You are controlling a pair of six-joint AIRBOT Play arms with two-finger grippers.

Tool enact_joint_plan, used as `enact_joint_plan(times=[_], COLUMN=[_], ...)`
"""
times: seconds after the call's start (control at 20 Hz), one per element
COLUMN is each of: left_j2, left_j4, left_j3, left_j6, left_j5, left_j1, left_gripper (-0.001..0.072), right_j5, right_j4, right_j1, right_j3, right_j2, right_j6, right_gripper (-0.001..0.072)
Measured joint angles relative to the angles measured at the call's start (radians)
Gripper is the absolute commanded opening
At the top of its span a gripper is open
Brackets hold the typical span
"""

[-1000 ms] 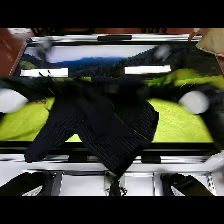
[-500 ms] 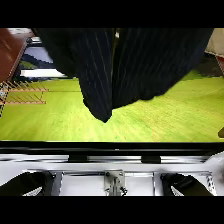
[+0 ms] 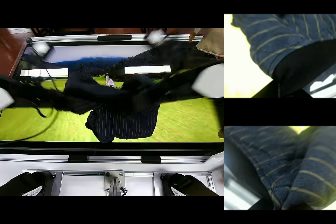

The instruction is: Fold the shirts.

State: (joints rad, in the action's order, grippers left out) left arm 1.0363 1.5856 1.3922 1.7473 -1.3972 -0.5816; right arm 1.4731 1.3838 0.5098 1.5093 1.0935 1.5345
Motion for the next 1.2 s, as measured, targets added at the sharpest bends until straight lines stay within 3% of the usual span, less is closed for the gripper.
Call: enact_joint_plan(times=[0.15, 0.2, 0.3, 0.4, 0.7, 0.75, 0.8, 0.85, 1.2], left_j2=[0.002, 0.002, 0.002, 0.002, -0.002, -0.003, -0.003, -0.003, -0.004], left_j4=[0.004, 0.001, 0.005, 0.004, 0.015, 0.024, 0.032, 0.039, 0.115], left_j3=[-0.140, -0.161, -0.183, -0.189, -0.095, -0.069, -0.045, -0.021, 0.206], left_j6=[0.007, 0.008, 0.011, 0.011, -0.023, -0.031, -0.038, -0.044, -0.071], left_j5=[0.011, 0.012, 0.016, 0.016, 0.016, 0.018, 0.023, 0.036, 0.140], left_j1=[0.020, 0.027, 0.037, 0.041, 0.046, 0.047, 0.047, 0.047, 0.059], left_gripper=[0.0067, 0.0153, 0.0457, 0.0486, 0.0461, 0.0349, 0.0132, 0.0058, 0.0057], right_j5=[0.005, 0.003, -0.014, -0.027, -0.122, -0.153, -0.185, -0.212, -0.309], right_j4=[-0.031, -0.036, -0.038, -0.038, -0.044, -0.045, -0.047, -0.050, -0.027], right_j1=[0.040, 0.047, 0.054, 0.058, 0.063, 0.063, 0.063, 0.063, 0.063], right_j3=[-0.113, -0.132, -0.157, -0.169, -0.110, -0.082, -0.048, -0.013, 0.217], right_j2=[0.031, 0.035, 0.034, 0.027, -0.030, -0.039, -0.045, -0.051, -0.062], right_j6=[0.011, 0.015, 0.025, 0.034, 0.087, 0.096, 0.103, 0.105, 0.065], right_gripper=[0.0113, 0.0113, 0.0113, 0.0113, 0.0112, 0.0113, 0.0112, 0.0113, 0.0113])
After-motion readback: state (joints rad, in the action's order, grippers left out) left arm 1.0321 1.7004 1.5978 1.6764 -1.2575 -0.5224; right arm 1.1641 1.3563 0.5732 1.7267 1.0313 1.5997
